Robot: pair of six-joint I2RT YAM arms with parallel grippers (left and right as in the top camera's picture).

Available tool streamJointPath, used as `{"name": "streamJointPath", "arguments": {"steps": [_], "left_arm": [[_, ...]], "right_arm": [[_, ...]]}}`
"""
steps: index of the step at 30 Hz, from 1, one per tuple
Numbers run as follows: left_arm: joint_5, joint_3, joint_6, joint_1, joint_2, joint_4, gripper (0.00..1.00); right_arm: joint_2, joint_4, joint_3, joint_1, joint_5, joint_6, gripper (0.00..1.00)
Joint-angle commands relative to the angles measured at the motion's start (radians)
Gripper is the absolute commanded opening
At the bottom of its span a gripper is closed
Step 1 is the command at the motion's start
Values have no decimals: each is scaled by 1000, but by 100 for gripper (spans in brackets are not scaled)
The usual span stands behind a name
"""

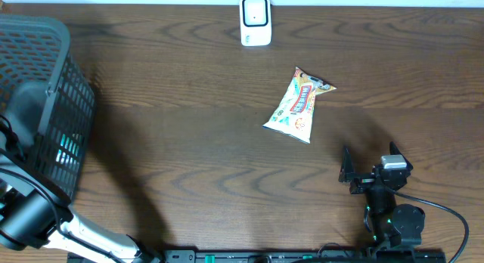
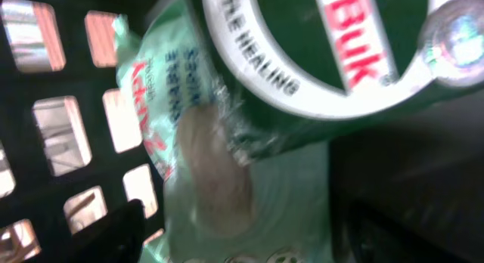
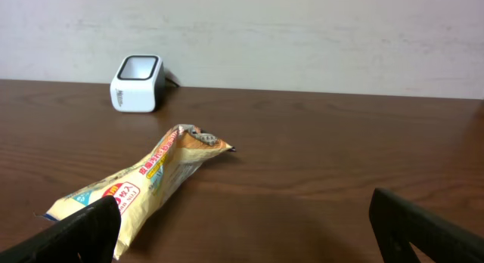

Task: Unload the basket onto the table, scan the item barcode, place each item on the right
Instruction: 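Reach the left gripper into the basket and grasp the green wipes pack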

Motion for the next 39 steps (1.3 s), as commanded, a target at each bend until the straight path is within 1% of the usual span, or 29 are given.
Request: {"name": "streamJointPath", "arguments": {"steps": [1, 3, 6, 14, 16, 18, 21, 25, 31, 32, 37, 39], "left_arm": [[11, -2, 5, 2, 24, 11, 79], [11, -2, 5, 2, 24, 21, 79], [11, -2, 5, 2, 24, 31, 72], [11, -24, 5, 2, 24, 37, 72], [11, -35, 5, 2, 24, 44, 70], [11, -45, 5, 2, 24, 45, 60], [16, -55, 5, 2, 24, 42, 49], [38, -63, 5, 2, 24, 42, 43], [38, -63, 5, 1, 24, 35, 41], [38, -63, 5, 1, 24, 30, 38], [38, -60, 5, 1, 23, 3, 29], [38, -49, 5, 1, 20, -11, 24]], "right_arm": [[-5, -3, -2, -2, 4, -1, 99], [-5, -3, -2, -2, 4, -1, 99], [-5, -3, -2, -2, 4, 0, 99], [-5, -3, -2, -2, 4, -1, 99], [-5, -3, -2, -2, 4, -1, 99], [-5, -3, -2, -2, 4, -1, 99], [-5, -3, -2, -2, 4, -1, 99], [-5, -3, -2, -2, 4, -1, 99], [-5, -3, -2, -2, 4, -1, 99], [-5, -3, -2, -2, 4, -1, 99], [-5, -3, -2, -2, 4, 0, 99], [-5, -3, -2, -2, 4, -1, 99]]}}
